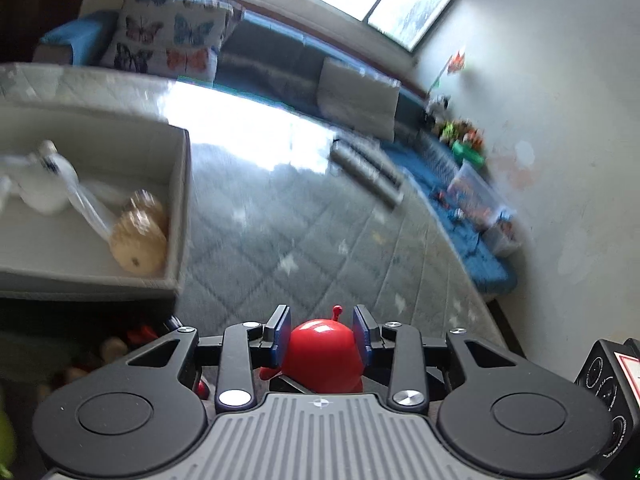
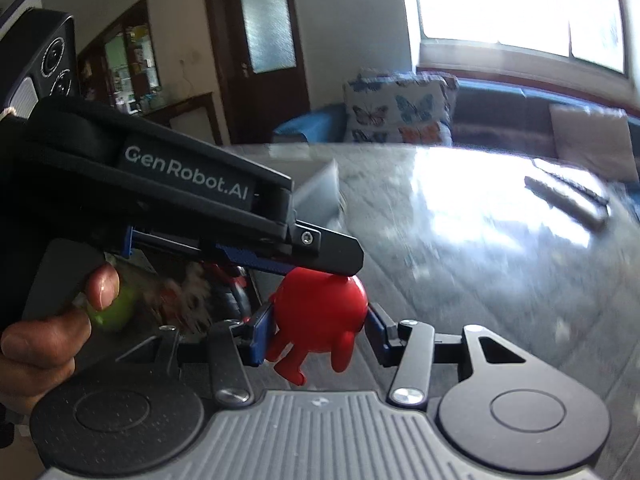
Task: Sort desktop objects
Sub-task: 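Lift the red figure with both grippers and lower it into the box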
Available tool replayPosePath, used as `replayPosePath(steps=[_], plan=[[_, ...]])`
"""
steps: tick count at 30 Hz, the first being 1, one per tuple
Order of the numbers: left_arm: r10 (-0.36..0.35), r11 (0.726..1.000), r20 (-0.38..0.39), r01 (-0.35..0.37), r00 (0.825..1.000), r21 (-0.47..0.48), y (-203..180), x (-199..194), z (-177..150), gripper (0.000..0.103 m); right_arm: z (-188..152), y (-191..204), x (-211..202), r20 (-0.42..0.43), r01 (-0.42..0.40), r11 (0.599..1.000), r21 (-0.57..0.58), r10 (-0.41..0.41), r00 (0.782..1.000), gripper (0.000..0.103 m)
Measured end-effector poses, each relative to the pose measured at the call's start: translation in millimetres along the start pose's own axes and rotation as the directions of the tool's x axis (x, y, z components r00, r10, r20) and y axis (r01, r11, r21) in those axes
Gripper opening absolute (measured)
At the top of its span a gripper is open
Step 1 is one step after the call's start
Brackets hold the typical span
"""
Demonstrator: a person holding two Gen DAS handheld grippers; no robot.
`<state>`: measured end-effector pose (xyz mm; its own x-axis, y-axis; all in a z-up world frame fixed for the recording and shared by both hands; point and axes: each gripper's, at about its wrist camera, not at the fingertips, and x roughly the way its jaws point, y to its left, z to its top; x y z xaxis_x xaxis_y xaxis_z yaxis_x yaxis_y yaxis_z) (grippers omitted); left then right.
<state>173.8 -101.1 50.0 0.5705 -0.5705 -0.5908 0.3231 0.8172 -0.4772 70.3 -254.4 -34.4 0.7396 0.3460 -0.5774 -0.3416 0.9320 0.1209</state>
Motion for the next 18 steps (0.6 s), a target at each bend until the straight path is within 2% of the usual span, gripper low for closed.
replayPosePath(steps=[9, 13, 18], plan=[[0.061, 0.998, 0.146, -0.057, 0.987, -0.027, 35, -50, 47, 0.037, 65, 45, 27, 0.044, -0.074, 0.986, -0.151, 0.082, 0.996, 0.049], [0.095, 0.994, 0.158, -0.085, 0.983, -0.070, 65, -52, 64, 0.036, 90, 63, 58, 0.018, -0.124, 0.977, -0.171, 0.129, 0.992, 0.049], [0.129, 0.985, 0.136, -0.112, 0.982, -0.131, 104, -41, 72, 0.036, 102, 76, 102, -0.046, -0.167, 0.970, -0.177, 0.161, 0.986, 0.049]])
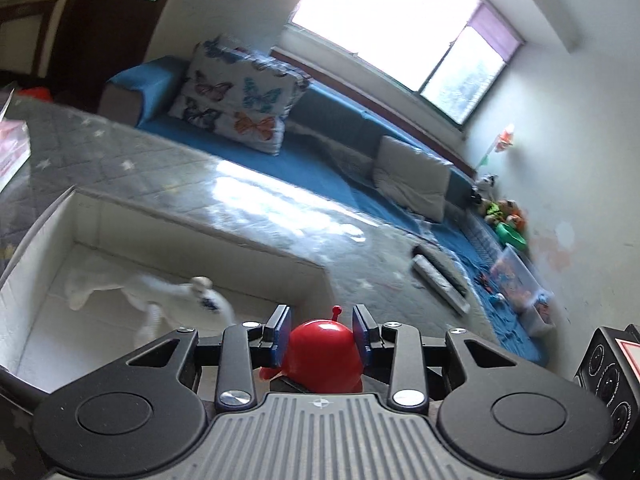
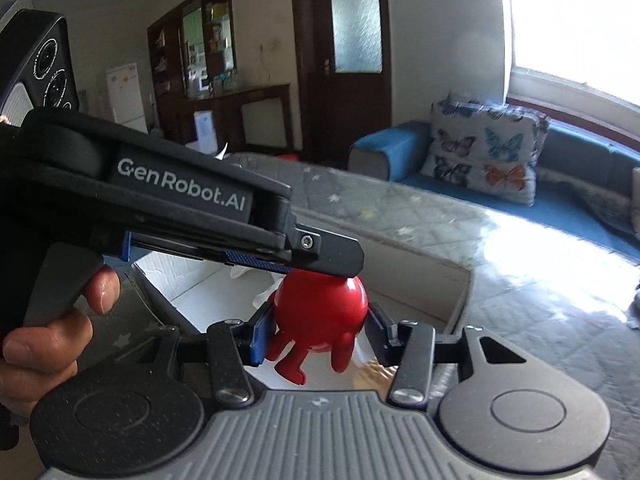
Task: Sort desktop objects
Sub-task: 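Lift the red figure with both grippers and lower it into the box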
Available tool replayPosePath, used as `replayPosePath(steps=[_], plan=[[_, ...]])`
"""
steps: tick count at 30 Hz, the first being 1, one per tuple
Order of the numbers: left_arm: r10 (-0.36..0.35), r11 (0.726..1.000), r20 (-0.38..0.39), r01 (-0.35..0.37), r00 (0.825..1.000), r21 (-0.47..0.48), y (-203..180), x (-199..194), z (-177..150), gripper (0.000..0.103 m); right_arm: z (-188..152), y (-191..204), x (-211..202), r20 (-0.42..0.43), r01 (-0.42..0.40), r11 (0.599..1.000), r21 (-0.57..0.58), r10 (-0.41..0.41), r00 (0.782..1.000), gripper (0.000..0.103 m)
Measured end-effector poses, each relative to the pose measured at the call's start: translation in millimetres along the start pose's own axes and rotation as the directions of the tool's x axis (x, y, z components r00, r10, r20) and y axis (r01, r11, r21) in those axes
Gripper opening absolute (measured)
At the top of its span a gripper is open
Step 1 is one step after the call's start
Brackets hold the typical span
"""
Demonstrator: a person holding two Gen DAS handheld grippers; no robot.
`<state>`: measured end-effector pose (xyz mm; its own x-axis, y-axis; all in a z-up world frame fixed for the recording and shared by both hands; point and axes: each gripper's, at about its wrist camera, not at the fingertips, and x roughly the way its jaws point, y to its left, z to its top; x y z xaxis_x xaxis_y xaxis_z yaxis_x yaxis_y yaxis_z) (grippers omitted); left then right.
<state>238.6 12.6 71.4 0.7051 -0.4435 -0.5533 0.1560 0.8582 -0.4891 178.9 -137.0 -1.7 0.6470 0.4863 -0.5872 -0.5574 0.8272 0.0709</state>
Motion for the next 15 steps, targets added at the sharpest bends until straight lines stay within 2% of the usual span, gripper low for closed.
replayPosePath(steps=[8, 15], plan=[[0.010, 0.996, -0.065, -0.016, 0.998, -0.089, 45, 28, -2, 0.036, -1, -3, 56, -0.120, -0.031, 0.999, -0.010, 0.029, 0.992, 0.049], [0.009, 0.994, -0.098, -0.020, 0.995, -0.108, 57, 41, -5, 0.036, -10, 5, 78, -0.176, -0.028, 0.999, -0.030, 0.022, 0.984, 0.049]])
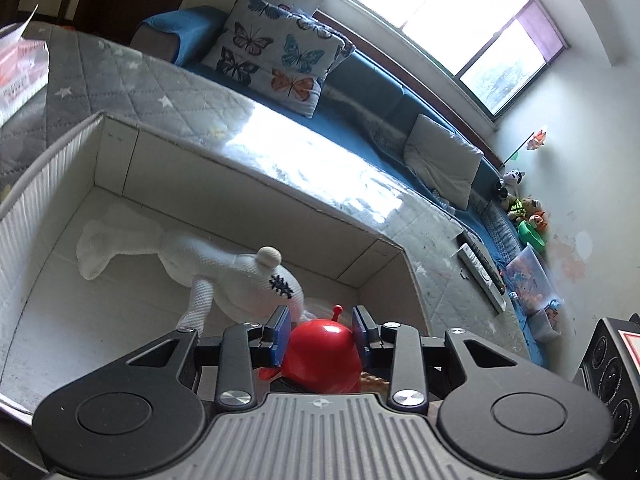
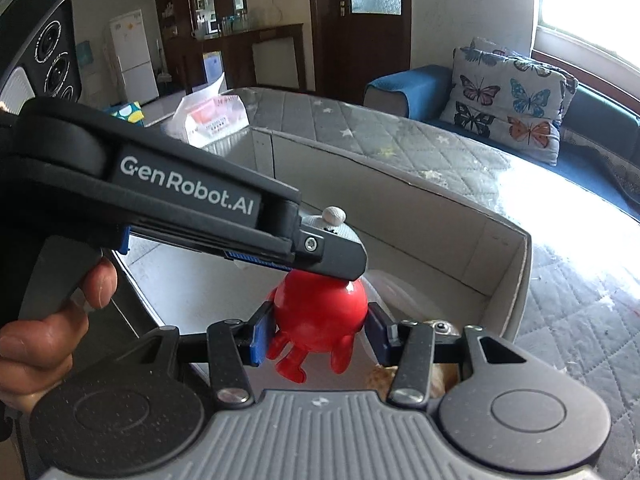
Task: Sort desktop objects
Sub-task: 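Lift the red figure with both grippers and lower it into the box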
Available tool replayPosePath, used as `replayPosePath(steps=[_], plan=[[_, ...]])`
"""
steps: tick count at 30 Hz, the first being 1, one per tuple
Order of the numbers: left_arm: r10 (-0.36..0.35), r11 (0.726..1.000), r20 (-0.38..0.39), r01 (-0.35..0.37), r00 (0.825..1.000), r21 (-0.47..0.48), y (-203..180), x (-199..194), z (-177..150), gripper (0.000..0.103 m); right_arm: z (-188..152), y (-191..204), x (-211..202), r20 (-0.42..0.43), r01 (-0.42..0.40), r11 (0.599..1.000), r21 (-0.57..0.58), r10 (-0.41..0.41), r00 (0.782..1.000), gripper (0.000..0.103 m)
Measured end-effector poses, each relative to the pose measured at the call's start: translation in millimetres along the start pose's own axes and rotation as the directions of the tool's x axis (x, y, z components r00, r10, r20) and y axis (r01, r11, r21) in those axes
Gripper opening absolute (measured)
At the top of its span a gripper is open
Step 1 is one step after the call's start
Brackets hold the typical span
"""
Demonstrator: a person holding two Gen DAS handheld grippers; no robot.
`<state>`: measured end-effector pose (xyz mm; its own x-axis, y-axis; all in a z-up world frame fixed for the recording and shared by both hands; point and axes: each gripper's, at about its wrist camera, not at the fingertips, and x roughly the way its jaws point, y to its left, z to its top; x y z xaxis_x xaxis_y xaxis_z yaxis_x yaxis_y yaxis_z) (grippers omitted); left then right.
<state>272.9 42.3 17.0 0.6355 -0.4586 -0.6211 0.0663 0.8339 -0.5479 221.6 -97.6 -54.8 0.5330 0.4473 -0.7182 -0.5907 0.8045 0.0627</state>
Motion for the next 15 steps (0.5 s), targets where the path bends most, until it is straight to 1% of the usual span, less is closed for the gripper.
replayPosePath(steps=[7, 15], plan=[[-0.016, 1.000, -0.006, 0.016, 1.000, -0.025, 7.9, 1.8, -0.9, 0.036, 1.7, 2.6, -0.5, -0.020, -0.015, 1.000, 0.006, 0.015, 1.000, 0.049], [-0.003, 0.999, -0.025, 0.002, 1.000, -0.032, 9.9, 7.1, -3.5, 0.036, -0.7, 4.6, -3.5, -0.022, -0.016, 1.000, 0.007, 0.016, 1.000, 0.050]])
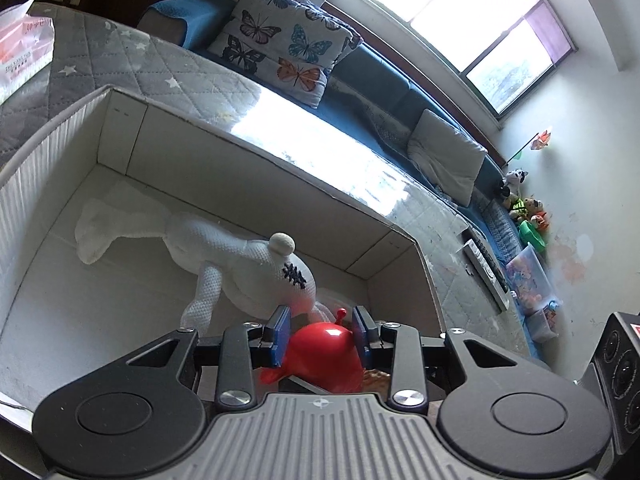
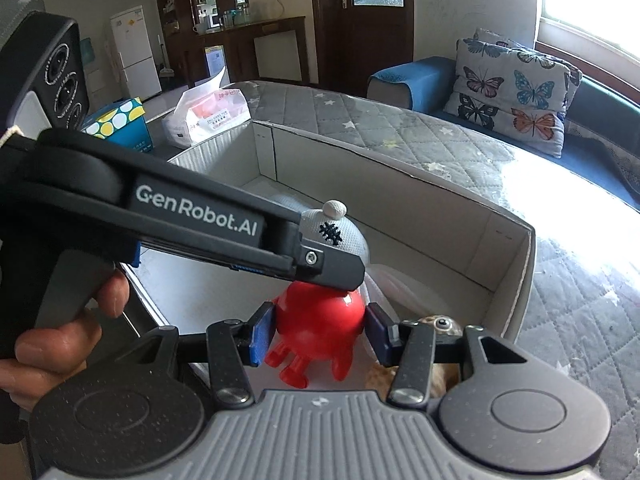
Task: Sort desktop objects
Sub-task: 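Lift the red figure with both grippers and lower it into the box, then open both grippers to release the red figure in the box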
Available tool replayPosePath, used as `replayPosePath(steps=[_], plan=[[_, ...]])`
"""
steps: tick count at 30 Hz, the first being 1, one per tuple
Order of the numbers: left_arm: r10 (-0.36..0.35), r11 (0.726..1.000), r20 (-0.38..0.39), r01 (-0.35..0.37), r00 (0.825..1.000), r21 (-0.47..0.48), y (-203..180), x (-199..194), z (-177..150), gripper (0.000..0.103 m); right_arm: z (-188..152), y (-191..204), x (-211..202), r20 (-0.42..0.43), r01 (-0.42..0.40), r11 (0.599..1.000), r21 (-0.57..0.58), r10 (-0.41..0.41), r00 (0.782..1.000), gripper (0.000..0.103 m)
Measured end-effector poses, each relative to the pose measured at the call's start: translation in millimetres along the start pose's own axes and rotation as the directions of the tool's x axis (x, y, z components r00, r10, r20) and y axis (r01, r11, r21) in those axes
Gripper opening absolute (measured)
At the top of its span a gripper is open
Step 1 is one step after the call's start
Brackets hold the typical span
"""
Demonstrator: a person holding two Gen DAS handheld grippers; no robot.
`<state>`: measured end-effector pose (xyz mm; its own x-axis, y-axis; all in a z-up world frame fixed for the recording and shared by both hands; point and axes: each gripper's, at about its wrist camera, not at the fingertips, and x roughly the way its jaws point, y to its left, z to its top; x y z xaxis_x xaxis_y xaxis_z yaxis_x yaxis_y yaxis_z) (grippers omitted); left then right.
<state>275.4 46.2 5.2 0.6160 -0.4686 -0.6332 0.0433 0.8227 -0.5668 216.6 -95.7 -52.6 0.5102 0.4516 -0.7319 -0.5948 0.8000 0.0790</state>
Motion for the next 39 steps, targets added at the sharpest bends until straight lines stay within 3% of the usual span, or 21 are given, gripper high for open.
replayPosePath(steps=[12, 24, 39], plan=[[0.021, 0.999, 0.023, -0.022, 1.000, 0.039, -11, -10, -3, 0.036, -6, 2, -14, 0.034, 0.005, 1.000, 0.011, -0.006, 0.999, 0.050], [0.031, 0.993, 0.089, -0.041, 0.996, 0.112, -36, -38, -13, 0.036, -14, 11, -52, 0.128, 0.016, 0.999, 0.031, -0.020, 0.992, 0.050], [0.041, 0.982, 0.144, -0.067, 0.989, 0.175, -57, -78, -49, 0.036, -54, 27, -104, 0.215, 0.035, 0.997, 0.064, -0.048, 0.975, 0.058]])
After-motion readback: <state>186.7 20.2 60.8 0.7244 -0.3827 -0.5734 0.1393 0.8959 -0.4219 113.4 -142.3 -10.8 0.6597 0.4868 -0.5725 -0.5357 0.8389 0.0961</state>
